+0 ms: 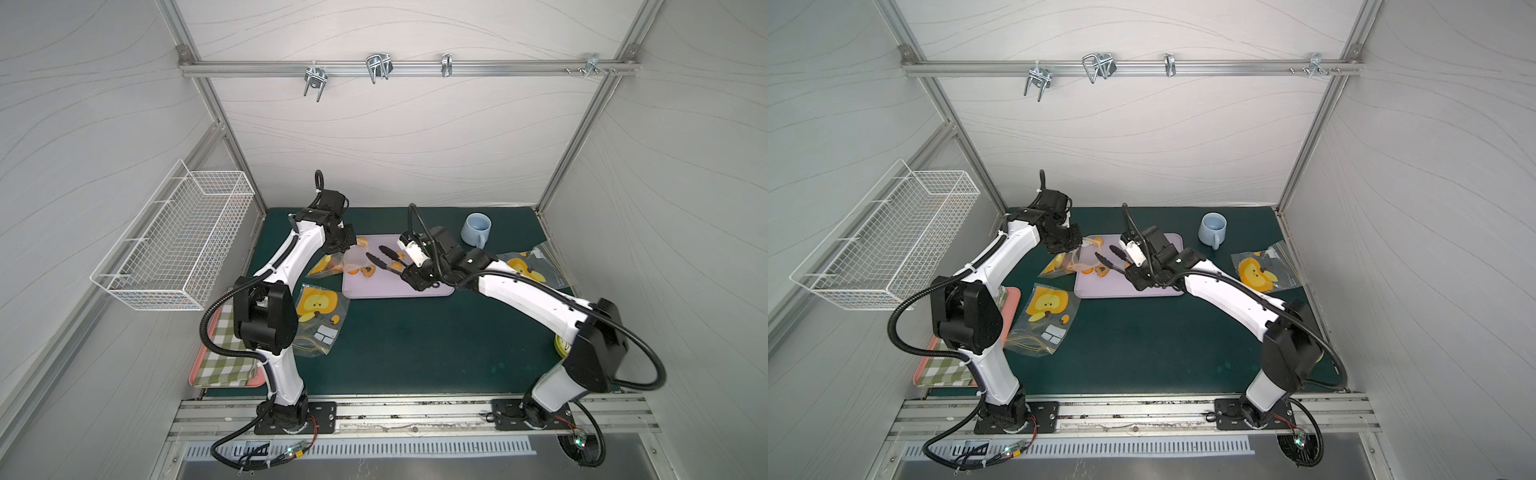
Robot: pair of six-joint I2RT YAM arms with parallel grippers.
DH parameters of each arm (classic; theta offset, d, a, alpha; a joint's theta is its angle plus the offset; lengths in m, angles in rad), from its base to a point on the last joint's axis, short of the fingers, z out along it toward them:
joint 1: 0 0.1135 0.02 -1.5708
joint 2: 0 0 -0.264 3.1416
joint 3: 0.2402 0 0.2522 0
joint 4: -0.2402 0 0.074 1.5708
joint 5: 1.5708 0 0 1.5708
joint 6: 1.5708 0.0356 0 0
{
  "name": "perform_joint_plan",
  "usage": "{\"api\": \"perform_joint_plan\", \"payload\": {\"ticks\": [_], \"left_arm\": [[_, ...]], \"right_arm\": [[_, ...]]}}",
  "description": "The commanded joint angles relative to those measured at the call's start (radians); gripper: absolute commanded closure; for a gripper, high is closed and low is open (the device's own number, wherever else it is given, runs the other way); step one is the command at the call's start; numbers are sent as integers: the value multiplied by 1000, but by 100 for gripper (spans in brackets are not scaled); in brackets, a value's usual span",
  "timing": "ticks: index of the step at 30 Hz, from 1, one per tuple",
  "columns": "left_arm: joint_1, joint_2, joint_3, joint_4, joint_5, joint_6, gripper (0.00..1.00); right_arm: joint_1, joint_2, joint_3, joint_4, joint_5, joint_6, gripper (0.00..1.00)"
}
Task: Put the cookies into a resealable bag to prevent moisture
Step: Place the cookie in the ziploc bag, then pick up the cookie from the tray.
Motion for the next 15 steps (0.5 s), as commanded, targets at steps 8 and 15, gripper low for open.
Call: {"api": "perform_joint_plan", "payload": {"ticks": [8,15], "left_arm": [[5,-8,19,11,-1,1,100],[6,-6,18,11,1,2,100]], "right_arm": [[-57,13,-59,-81,130,31,51],[-59,136,15,-130,135,31,49]]}}
